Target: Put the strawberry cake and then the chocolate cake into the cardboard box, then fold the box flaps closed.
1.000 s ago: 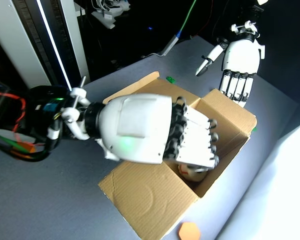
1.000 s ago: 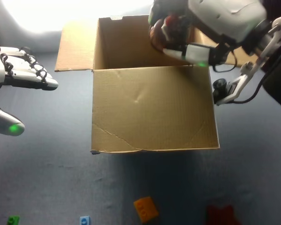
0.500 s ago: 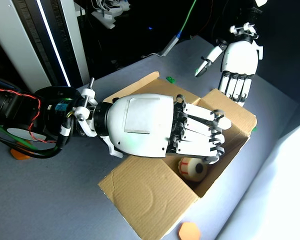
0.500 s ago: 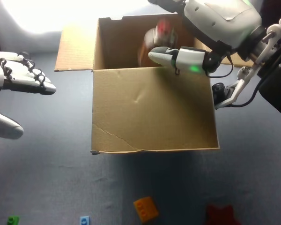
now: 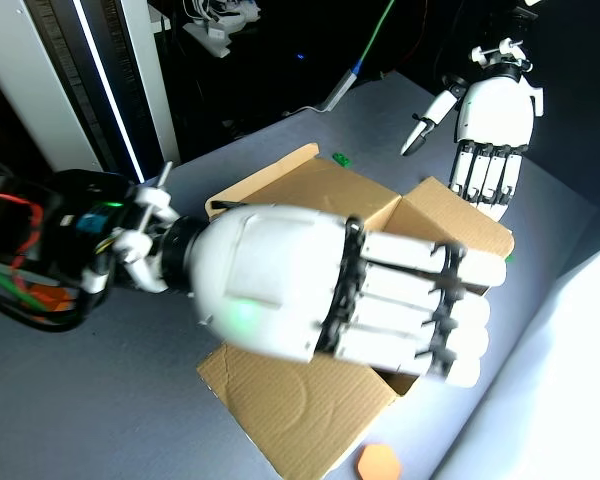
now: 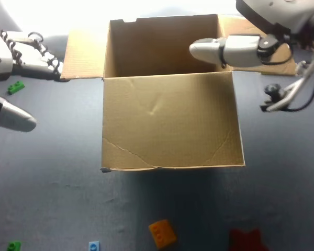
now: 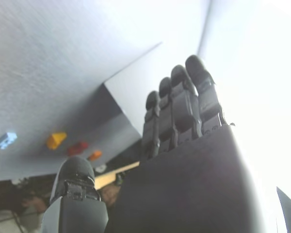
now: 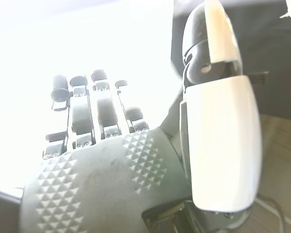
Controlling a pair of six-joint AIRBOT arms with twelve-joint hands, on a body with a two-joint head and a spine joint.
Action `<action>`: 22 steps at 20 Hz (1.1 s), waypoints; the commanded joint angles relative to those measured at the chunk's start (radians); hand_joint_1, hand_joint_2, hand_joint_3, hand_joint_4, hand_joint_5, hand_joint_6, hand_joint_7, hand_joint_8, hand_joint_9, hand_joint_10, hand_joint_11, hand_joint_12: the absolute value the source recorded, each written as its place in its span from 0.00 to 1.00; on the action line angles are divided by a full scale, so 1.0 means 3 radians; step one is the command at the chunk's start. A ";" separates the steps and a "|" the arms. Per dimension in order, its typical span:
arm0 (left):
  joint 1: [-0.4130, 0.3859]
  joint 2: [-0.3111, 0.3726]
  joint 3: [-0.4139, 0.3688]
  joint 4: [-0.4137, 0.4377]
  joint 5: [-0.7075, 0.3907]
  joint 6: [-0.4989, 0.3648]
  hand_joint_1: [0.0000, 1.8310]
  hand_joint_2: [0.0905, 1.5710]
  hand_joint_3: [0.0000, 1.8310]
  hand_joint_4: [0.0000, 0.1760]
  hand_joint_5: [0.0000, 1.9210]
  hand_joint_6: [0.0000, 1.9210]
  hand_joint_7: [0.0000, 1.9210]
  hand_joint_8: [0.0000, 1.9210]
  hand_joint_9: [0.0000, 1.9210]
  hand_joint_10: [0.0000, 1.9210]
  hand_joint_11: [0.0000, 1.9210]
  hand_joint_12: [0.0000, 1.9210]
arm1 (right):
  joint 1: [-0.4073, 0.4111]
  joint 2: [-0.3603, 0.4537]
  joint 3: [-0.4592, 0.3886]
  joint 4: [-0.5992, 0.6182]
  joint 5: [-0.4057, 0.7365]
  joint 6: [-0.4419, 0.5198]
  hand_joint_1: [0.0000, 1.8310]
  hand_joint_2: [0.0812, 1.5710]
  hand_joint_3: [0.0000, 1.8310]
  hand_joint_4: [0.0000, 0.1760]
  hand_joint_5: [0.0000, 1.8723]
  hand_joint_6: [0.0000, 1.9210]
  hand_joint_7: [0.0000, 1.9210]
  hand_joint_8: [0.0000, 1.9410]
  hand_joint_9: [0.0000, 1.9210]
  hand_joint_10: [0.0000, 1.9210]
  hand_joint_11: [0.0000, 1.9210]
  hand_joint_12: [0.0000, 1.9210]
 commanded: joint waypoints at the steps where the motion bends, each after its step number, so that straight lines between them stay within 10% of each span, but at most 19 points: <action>1: -0.0064 0.0006 0.0022 -0.0180 -0.0044 -0.0021 0.00 0.69 0.00 0.00 0.08 0.00 0.11 0.00 0.11 0.00 0.00 0.34 | 0.0041 0.0092 -0.0041 -0.0049 0.0455 -0.0071 0.33 0.62 0.00 0.00 0.00 0.00 0.08 0.00 0.06 0.00 0.00 0.11; 9: -0.0446 0.0006 0.0043 -0.0110 -0.0189 -0.0164 0.00 0.69 0.00 0.00 0.06 0.00 0.09 0.00 0.10 0.00 0.00 0.33 | 0.0177 0.0839 -0.0463 0.0421 0.0148 -0.0696 0.17 0.66 0.01 0.00 0.01 0.00 0.08 0.00 0.06 0.00 0.00 0.16; 18: -0.0783 -0.0111 -0.0038 0.0188 -0.0278 -0.0207 0.00 0.69 0.00 0.00 0.07 0.00 0.08 0.00 0.08 0.00 0.00 0.32 | -0.0514 0.1303 -0.0869 0.1858 0.0245 -0.1951 0.00 0.76 0.01 0.00 0.04 0.00 0.09 0.00 0.07 0.00 0.00 0.14; 22: -0.0817 -0.0221 -0.0022 0.0278 -0.0278 -0.0205 0.00 0.69 0.00 0.00 0.06 0.00 0.07 0.00 0.07 0.00 0.00 0.27 | -0.0667 0.1272 -0.0861 0.1946 0.0075 -0.1978 0.00 0.79 0.01 0.00 0.05 0.00 0.10 0.00 0.08 0.00 0.00 0.21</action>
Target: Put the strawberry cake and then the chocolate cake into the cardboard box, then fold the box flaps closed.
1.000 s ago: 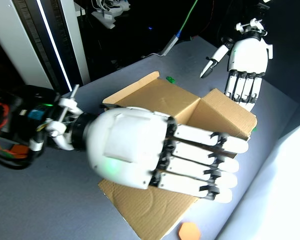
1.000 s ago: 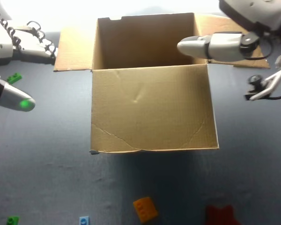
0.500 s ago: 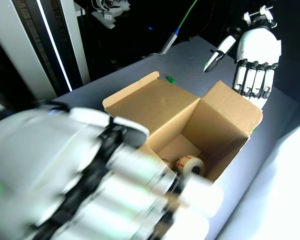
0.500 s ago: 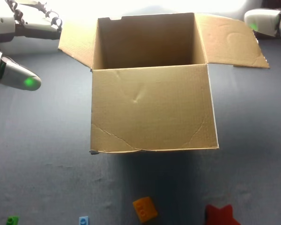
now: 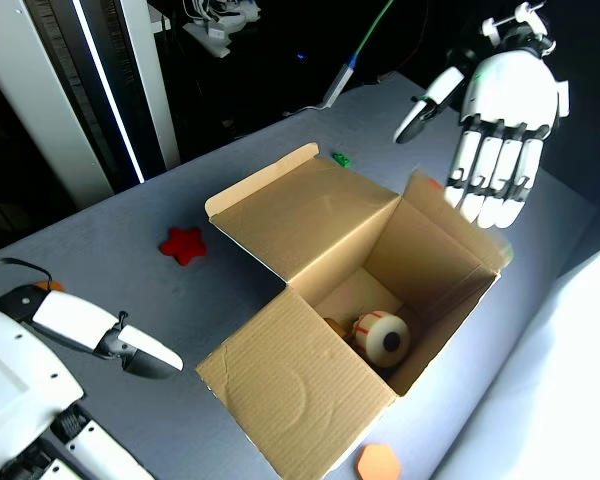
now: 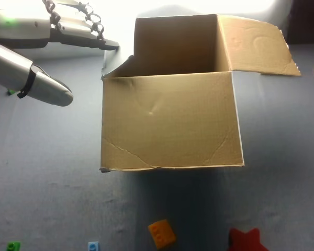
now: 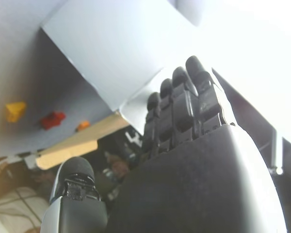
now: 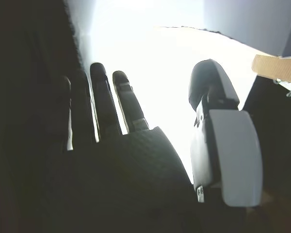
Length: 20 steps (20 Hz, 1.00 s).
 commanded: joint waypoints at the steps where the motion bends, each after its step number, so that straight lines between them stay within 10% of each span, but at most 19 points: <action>1: -0.0062 -0.0010 0.0032 -0.0254 0.0001 0.0006 0.00 0.70 0.00 0.00 0.05 0.00 0.06 0.00 0.05 0.00 0.00 0.23 | 0.0008 0.0026 0.0021 -0.0123 0.0144 0.0000 0.00 0.79 0.01 0.00 0.05 0.00 0.09 0.00 0.08 0.00 0.00 0.24; 11: -0.0091 -0.0269 -0.0025 0.0108 0.0034 0.0027 0.00 0.71 0.00 0.00 0.08 0.01 0.07 0.00 0.04 0.00 0.00 0.23 | -0.0369 -0.0234 0.0020 -0.0577 -0.0216 0.0078 0.00 0.80 0.00 0.00 0.07 0.00 0.10 0.00 0.08 0.00 0.00 0.19; 20: 0.0100 -0.0267 -0.0134 0.0229 0.0035 0.0048 0.00 0.71 0.00 0.00 0.08 0.00 0.09 0.00 0.08 0.01 0.00 0.32 | -0.0060 -0.0161 -0.0065 -0.0988 -0.0120 0.0450 0.00 0.78 0.00 0.00 0.09 0.00 0.10 0.00 0.09 0.00 0.00 0.23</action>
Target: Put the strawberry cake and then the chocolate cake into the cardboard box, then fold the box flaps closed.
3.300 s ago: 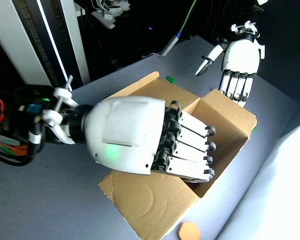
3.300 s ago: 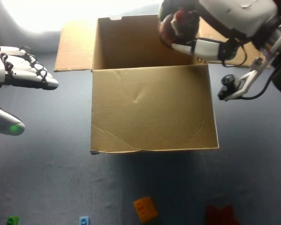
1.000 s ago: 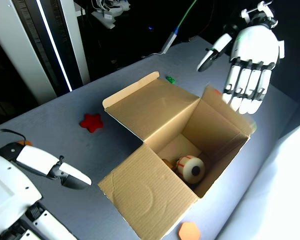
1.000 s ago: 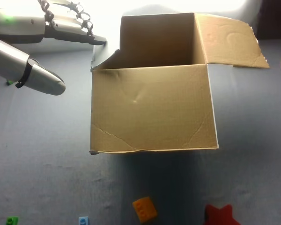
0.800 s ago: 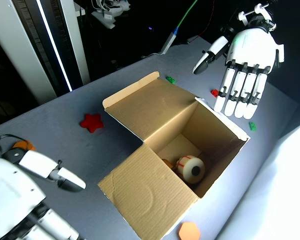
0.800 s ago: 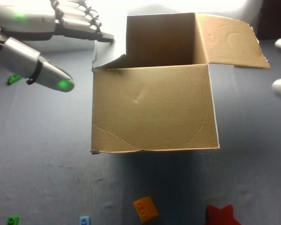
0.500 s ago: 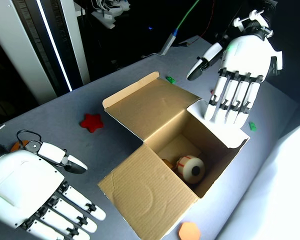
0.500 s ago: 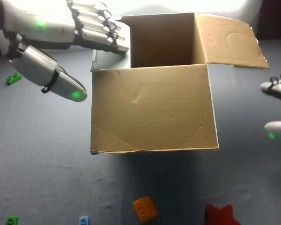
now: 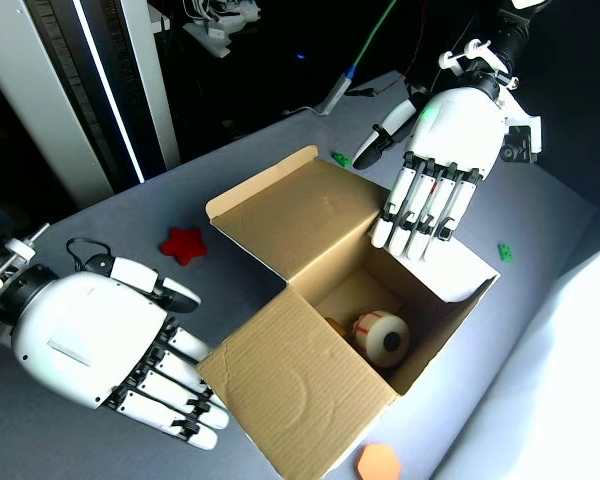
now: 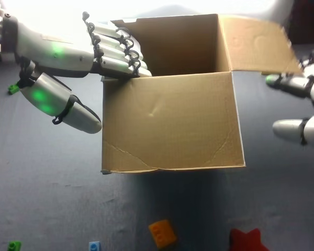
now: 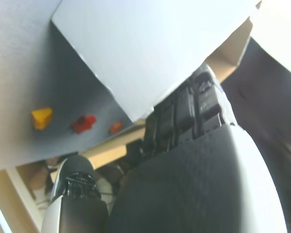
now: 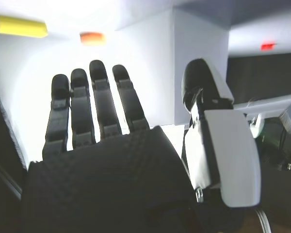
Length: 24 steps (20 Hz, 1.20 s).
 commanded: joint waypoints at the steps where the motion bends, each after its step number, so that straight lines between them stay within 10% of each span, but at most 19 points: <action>1: -0.0007 0.0018 0.0003 -0.0167 -0.0012 0.0003 0.00 0.71 0.00 0.00 0.08 0.00 0.09 0.00 0.08 0.01 0.00 0.33 | 0.0091 0.0088 -0.0036 -0.0059 0.0369 0.0016 0.00 0.78 0.00 0.00 0.09 0.00 0.10 0.00 0.09 0.00 0.00 0.23; 6: -0.0044 0.0021 0.0031 -0.0198 -0.0012 -0.0001 0.00 0.72 0.00 0.00 0.10 0.00 0.12 0.00 0.11 0.01 0.00 0.37 | 0.0445 0.0296 -0.0257 -0.0061 0.0360 0.0018 0.00 0.80 0.00 0.00 0.07 0.00 0.07 0.00 0.06 0.00 0.00 0.11; 15: -0.0496 0.0075 0.0371 -0.0205 -0.0058 -0.0092 0.00 0.72 0.00 0.00 0.11 0.01 0.12 0.00 0.11 0.01 0.00 0.35 | 0.0611 0.0101 -0.0344 -0.0070 0.0345 -0.0053 0.00 0.81 0.00 0.00 0.09 0.01 0.10 0.00 0.08 0.00 0.00 0.22; 24: -0.0219 0.0413 0.0435 -0.0206 -0.0040 -0.0153 0.00 0.72 0.00 0.00 0.12 0.01 0.07 0.00 0.04 0.00 0.00 0.14 | 0.0621 -0.0302 -0.0221 -0.0069 0.0433 -0.0223 0.00 0.81 0.00 0.00 0.12 0.00 0.11 0.00 0.11 0.00 0.00 0.32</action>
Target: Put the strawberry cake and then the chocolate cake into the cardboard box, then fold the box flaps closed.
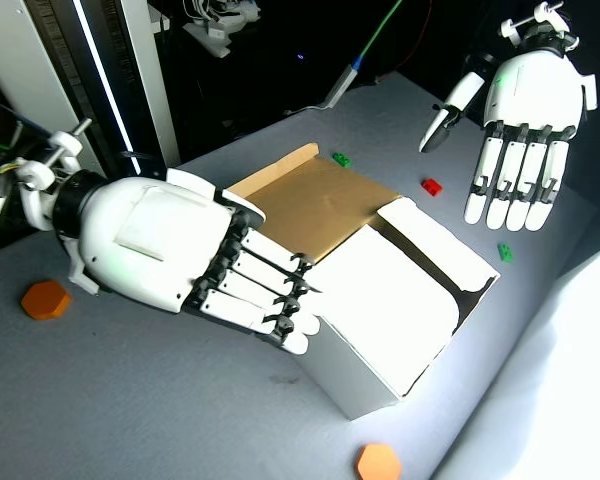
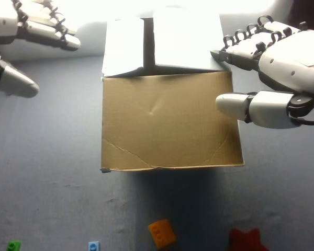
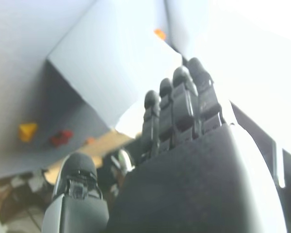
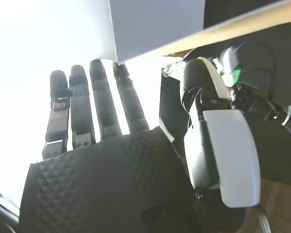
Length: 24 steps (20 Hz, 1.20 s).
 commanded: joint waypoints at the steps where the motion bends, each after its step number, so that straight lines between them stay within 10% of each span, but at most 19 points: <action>1: -0.0007 0.0061 -0.0023 -0.0266 0.0031 -0.0003 0.00 0.72 0.00 0.00 0.12 0.00 0.07 0.00 0.04 0.00 0.00 0.13 | 0.0059 0.0000 0.0013 -0.0098 0.0310 -0.0015 0.00 0.81 0.00 0.00 0.12 0.00 0.12 0.00 0.11 0.00 0.00 0.32; 12: 0.0756 0.0568 -0.0880 -0.0342 0.0039 0.0027 0.00 0.72 0.00 0.00 0.09 0.00 0.07 0.00 0.05 0.00 0.00 0.22 | 0.0093 -0.0075 0.0068 -0.0098 0.0158 -0.0257 0.00 0.81 0.00 0.00 0.10 0.01 0.10 0.00 0.07 0.00 0.00 0.23; 24: 0.1039 0.0432 -0.1517 -0.0516 0.0236 0.0321 0.00 0.72 0.00 0.00 0.08 0.00 0.06 0.00 0.04 0.00 0.00 0.16 | 0.0281 0.0638 -0.0147 0.0643 0.0326 -0.0036 0.00 0.82 0.00 0.00 0.13 0.01 0.14 0.00 0.10 0.01 0.00 0.28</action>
